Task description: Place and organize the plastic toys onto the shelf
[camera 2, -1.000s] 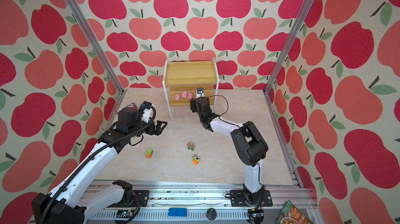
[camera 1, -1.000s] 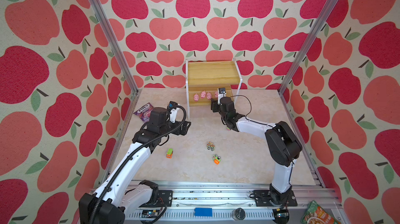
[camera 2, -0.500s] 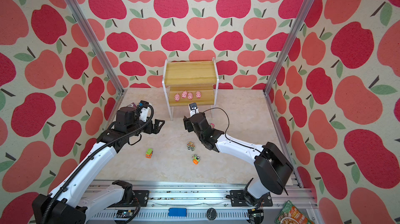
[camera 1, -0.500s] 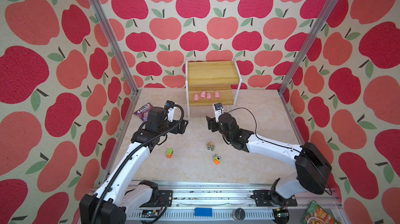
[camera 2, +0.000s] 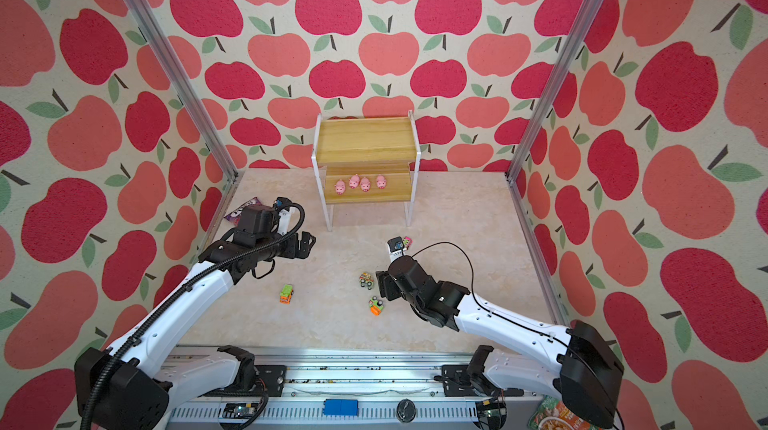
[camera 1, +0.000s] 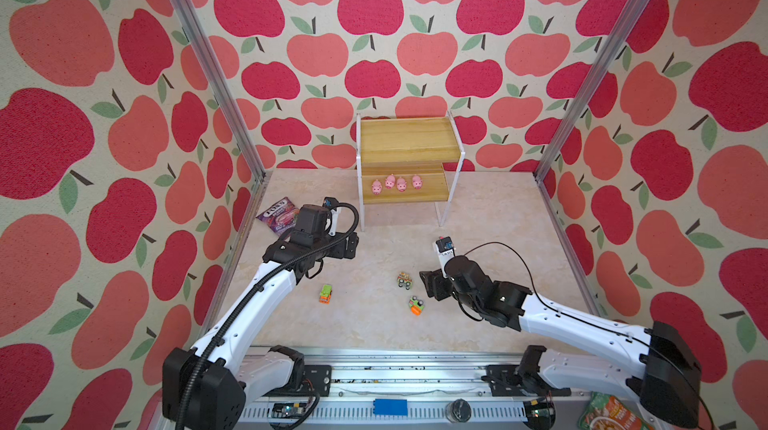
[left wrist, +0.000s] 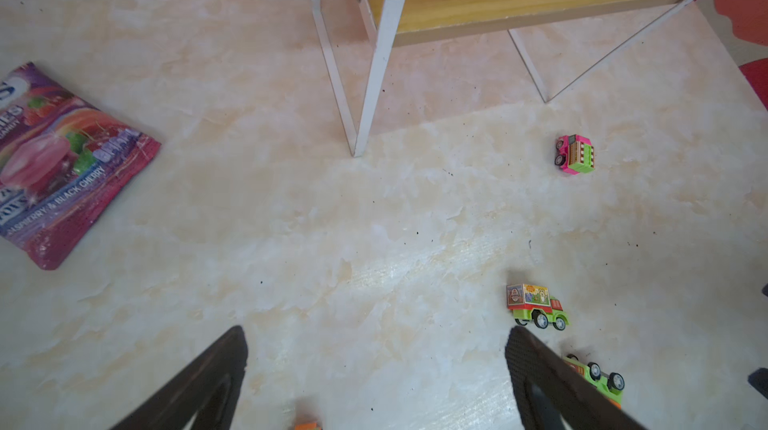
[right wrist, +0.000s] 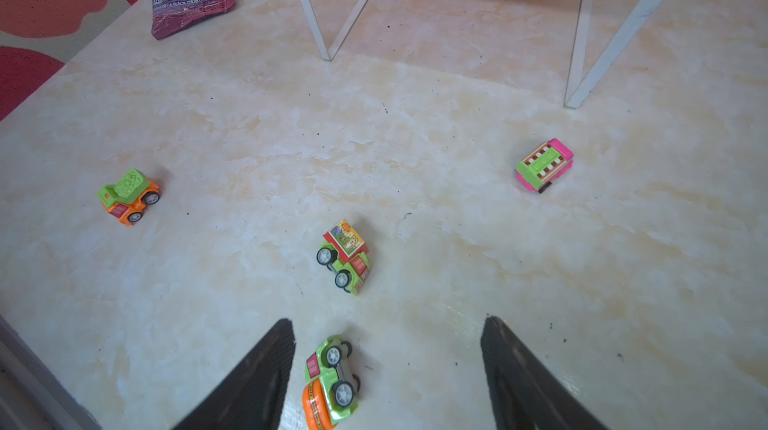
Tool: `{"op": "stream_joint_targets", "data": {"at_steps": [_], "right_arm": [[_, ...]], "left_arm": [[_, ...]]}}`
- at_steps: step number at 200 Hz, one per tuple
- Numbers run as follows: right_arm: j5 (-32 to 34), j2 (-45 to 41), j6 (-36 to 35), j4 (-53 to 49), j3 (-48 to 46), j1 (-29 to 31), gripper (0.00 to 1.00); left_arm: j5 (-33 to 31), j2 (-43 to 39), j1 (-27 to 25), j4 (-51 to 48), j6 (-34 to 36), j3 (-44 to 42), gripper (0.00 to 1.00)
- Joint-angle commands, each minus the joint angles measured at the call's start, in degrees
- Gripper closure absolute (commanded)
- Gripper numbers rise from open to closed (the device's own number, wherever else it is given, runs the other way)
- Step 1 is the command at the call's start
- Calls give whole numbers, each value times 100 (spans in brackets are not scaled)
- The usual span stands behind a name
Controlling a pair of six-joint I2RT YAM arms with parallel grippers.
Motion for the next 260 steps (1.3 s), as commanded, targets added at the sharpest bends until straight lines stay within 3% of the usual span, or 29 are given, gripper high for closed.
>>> {"op": "stream_joint_targets", "data": {"at_steps": [1, 44, 77, 145, 231, 260], "right_arm": [[-278, -427, 90, -78, -456, -258, 26], [-1040, -702, -206, 693, -1020, -865, 27], [-1682, -468, -527, 1197, -1135, -1090, 27], [-2064, -101, -782, 1634, -1011, -1179, 27], [-1669, -1166, -731, 1137, -1047, -1649, 28], [-1775, -1446, -630, 994, -1049, -1952, 29]], "left_arm": [[-195, -32, -44, -723, -614, -122, 1], [-387, -696, -272, -680, -1652, -1111, 1], [-780, -719, -416, -749, -2082, -1600, 0], [-701, -541, -223, -108, -2562, -2359, 6], [-578, -35, -170, 620, -2519, -2549, 45], [-609, 37, -279, 708, -2432, -2493, 53]]}}
